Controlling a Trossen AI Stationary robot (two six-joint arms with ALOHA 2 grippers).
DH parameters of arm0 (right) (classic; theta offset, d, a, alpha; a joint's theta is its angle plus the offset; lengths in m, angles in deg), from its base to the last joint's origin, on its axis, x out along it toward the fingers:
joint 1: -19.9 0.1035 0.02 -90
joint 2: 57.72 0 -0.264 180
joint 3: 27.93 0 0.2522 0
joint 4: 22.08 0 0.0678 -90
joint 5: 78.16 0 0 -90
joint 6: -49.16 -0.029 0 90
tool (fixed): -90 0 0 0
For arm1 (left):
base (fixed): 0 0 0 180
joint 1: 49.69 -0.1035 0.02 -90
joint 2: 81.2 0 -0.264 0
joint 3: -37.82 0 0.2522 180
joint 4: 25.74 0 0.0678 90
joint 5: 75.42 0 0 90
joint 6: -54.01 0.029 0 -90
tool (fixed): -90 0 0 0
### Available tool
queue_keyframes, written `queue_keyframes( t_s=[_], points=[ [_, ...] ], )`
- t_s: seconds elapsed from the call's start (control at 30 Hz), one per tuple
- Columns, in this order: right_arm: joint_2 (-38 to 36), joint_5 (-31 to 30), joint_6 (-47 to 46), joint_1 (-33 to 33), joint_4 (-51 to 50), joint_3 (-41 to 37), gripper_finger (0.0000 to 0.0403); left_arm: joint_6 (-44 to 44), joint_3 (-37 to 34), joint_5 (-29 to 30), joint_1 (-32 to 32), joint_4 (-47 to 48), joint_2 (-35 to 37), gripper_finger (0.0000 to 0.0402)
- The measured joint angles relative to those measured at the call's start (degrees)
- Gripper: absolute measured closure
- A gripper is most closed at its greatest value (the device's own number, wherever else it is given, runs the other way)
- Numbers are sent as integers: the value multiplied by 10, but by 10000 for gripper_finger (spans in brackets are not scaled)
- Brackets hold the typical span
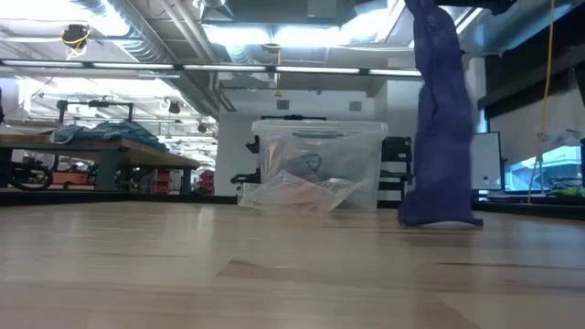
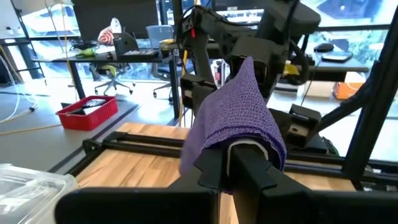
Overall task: Roll bandage
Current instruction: Roll the blue bandage
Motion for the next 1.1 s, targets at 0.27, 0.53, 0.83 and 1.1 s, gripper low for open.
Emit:
queue_keyframes(
  t_s=[0.27, 0.53, 0.83, 1.1],
  points=[
    [0, -27, 0, -4, -6, 0, 214, 10, 0, 0, 16, 4, 0, 391],
    [0, -30, 12, -4, -18, 0, 251, 28, 0, 0, 23, -2, 0, 391],
    [10, -28, 40, -3, -20, 1, 346, 26, 0, 0, 22, 17, 0, 391],
    [3, -94, 56, 44, -99, 55, 396, 12, 1, 24, 53, 107, 50, 391]
  ],
)
